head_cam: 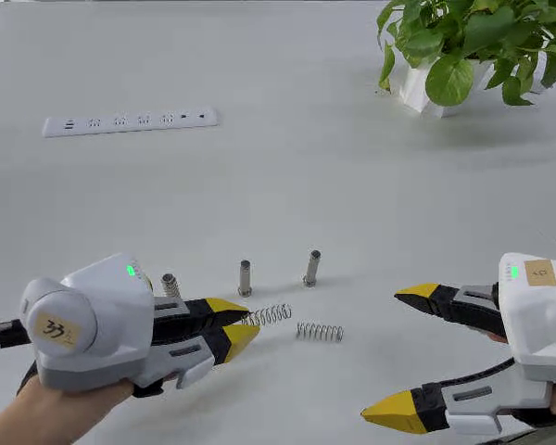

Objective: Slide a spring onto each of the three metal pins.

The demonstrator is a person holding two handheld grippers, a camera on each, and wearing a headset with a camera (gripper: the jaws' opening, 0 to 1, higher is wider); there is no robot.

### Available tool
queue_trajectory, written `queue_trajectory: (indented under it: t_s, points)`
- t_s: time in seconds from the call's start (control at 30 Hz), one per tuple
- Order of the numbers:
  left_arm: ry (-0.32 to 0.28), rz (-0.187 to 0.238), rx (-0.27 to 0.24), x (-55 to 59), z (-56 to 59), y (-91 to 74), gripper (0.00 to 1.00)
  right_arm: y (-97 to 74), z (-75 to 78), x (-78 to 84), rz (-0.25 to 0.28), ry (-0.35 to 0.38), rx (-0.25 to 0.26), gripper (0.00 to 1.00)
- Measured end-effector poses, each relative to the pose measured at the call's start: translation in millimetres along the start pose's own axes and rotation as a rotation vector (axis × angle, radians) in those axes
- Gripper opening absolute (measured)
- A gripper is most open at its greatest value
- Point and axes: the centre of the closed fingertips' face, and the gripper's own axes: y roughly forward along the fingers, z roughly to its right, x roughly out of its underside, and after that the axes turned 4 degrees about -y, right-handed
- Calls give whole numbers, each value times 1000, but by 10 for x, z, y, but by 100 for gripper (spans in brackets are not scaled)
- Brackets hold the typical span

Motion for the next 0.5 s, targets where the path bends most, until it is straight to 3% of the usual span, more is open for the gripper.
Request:
queue_trajectory:
  t_s: [0.13, 0.5]
  points:
    - [-5, 13, 35, -63, 118, -41, 7, 3, -30, -135, 34, -3, -29, 81]
    - [-16, 24, 124, -127, 317, -126, 7, 35, -174, -394, 83, -4, -144, 59]
